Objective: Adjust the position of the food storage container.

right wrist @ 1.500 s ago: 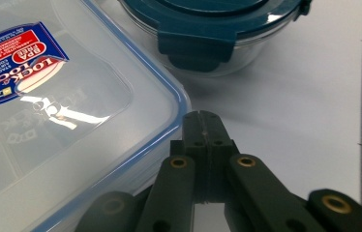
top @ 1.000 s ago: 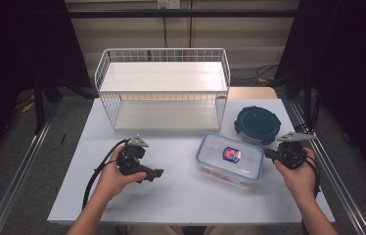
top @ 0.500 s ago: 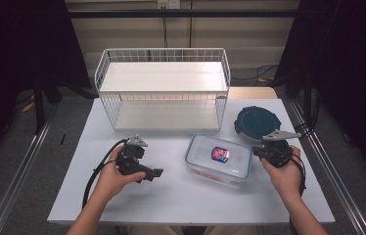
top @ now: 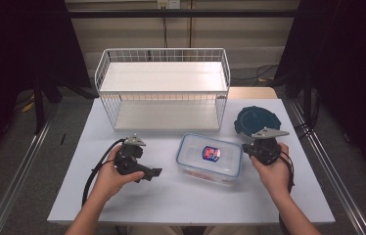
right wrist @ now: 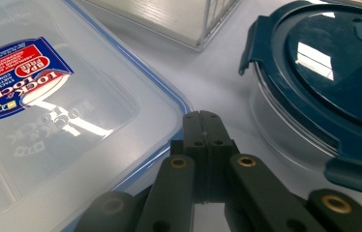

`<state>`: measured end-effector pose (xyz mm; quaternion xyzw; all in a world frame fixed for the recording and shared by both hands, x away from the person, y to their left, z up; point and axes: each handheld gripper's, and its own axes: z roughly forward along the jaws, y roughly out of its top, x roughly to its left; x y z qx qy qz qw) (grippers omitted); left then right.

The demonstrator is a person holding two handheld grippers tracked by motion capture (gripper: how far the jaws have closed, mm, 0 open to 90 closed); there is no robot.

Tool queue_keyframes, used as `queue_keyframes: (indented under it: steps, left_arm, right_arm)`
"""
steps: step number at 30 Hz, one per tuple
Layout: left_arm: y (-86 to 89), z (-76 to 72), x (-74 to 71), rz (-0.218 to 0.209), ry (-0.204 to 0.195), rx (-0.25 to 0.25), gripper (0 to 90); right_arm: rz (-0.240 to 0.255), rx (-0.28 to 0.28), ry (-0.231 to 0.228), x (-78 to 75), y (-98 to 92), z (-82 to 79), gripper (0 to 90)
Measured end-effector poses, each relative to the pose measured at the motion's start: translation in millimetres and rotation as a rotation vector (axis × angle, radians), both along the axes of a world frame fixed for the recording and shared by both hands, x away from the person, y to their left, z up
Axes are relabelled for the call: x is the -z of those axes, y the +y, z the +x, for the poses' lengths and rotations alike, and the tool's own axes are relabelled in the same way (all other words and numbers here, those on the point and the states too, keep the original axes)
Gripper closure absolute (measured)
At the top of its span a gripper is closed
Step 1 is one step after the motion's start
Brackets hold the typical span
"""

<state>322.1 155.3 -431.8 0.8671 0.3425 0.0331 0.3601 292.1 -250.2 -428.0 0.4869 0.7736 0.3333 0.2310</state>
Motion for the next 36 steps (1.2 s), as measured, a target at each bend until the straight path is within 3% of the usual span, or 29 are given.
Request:
queue_keyframes:
  steps: [6,17,36]
  left_arm:
    - [3.2,0.3,-3.1,0.002,0.008,0.003,0.0]
    - [10.9,0.5,-8.5,-0.046,0.008,-0.028,0.1]
    - [16.5,-1.7,-11.1,-0.072,0.011,-0.043,0.0]
  right_arm:
    - [0.003,-0.013,-0.001,1.0,8.8,4.2,90.0]
    - [0.019,-0.037,-0.017,3.3,34.6,14.6,90.0]
    - [0.036,-0.087,-0.025,5.3,73.2,36.4,90.0]
